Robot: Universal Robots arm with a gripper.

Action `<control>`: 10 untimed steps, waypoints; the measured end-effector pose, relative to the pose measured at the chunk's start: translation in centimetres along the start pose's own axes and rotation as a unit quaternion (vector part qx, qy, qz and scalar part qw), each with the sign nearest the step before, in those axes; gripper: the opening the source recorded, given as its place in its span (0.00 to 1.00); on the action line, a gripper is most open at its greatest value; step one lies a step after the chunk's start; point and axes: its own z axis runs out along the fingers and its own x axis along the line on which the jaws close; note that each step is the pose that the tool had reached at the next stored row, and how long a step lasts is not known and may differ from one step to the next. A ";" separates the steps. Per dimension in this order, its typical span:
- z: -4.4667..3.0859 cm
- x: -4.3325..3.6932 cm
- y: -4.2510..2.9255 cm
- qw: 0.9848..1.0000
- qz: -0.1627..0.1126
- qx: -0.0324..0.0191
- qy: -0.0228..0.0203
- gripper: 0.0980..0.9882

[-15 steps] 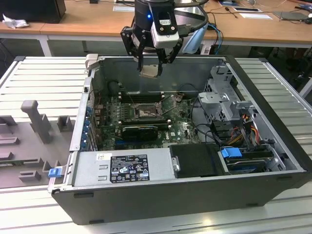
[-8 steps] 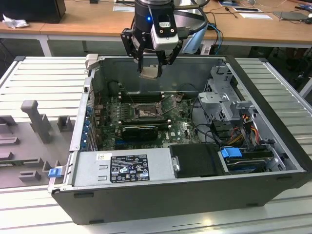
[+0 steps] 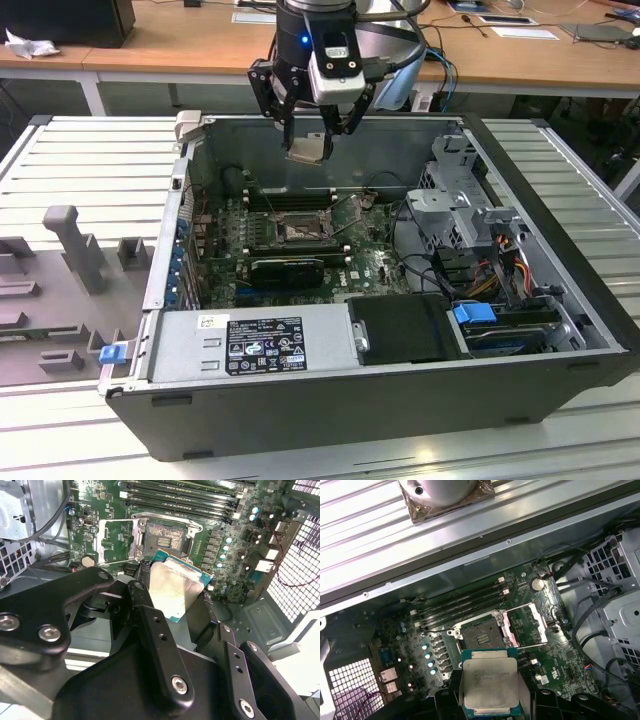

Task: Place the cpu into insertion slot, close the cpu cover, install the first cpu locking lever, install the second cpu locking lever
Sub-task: 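Place the cpu into insertion slot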

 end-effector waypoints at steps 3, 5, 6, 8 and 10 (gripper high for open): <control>0.00 0.00 0.00 1.000 0.004 0.000 0.000 0.48; 0.01 0.00 0.00 1.000 0.006 0.000 -0.001 0.48; 0.01 0.00 0.00 1.000 0.008 0.000 -0.001 0.48; 0.01 0.00 0.00 1.000 0.013 0.000 -0.001 0.48; 0.01 0.00 0.00 1.000 0.017 0.000 -0.002 0.48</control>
